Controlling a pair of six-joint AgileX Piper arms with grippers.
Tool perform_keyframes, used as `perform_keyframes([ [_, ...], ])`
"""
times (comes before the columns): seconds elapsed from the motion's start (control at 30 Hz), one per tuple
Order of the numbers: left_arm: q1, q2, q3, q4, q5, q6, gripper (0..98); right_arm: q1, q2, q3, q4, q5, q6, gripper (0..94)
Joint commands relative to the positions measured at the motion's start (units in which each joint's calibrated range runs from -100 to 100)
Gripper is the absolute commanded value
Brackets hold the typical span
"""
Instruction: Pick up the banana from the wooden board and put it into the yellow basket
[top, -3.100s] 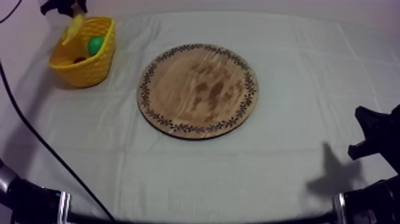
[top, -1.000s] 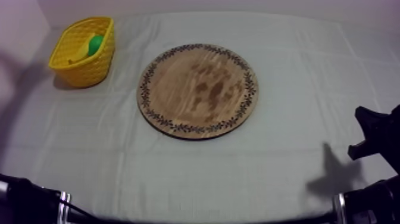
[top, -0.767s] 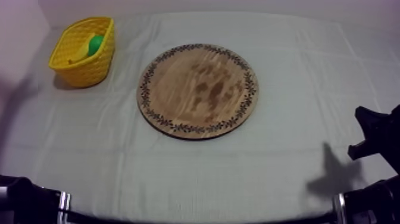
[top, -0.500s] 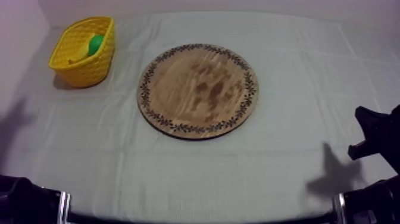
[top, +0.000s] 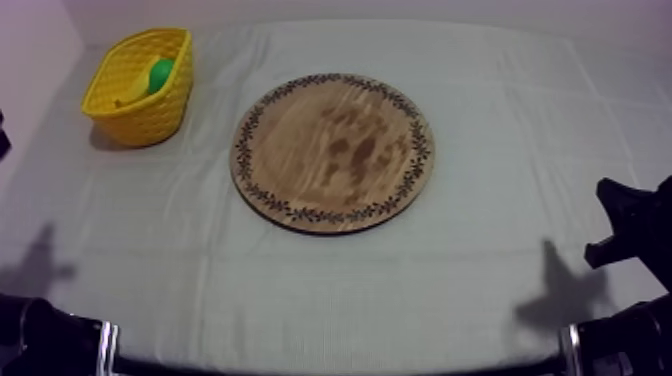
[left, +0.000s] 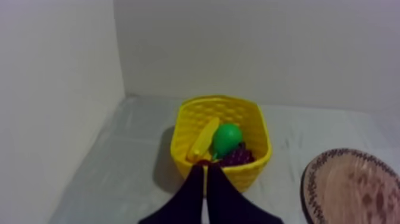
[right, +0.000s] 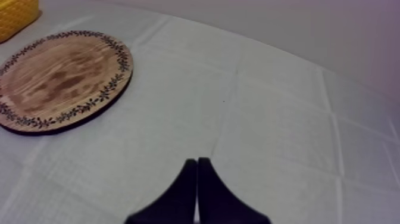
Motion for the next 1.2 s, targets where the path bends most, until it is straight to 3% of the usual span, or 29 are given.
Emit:
perform_keyframes([
  [0.0,0.0,-6.5,9.6,-0.03,0.0,-0.1,0.0,0.0,0.0,0.0,0.0,0.0,0.0,0.3],
  [0.5,1.1,-16.0,23.1,0.53,0.0,-1.2,0.0,0.0,0.0,0.0,0.0,0.0,0.0,0.3],
  [1.17,0.9,-16.3,25.1,1.77,-2.1,-0.6,0.0,0.0,0.0,0.0,0.0,0.0,0.0,0.3],
])
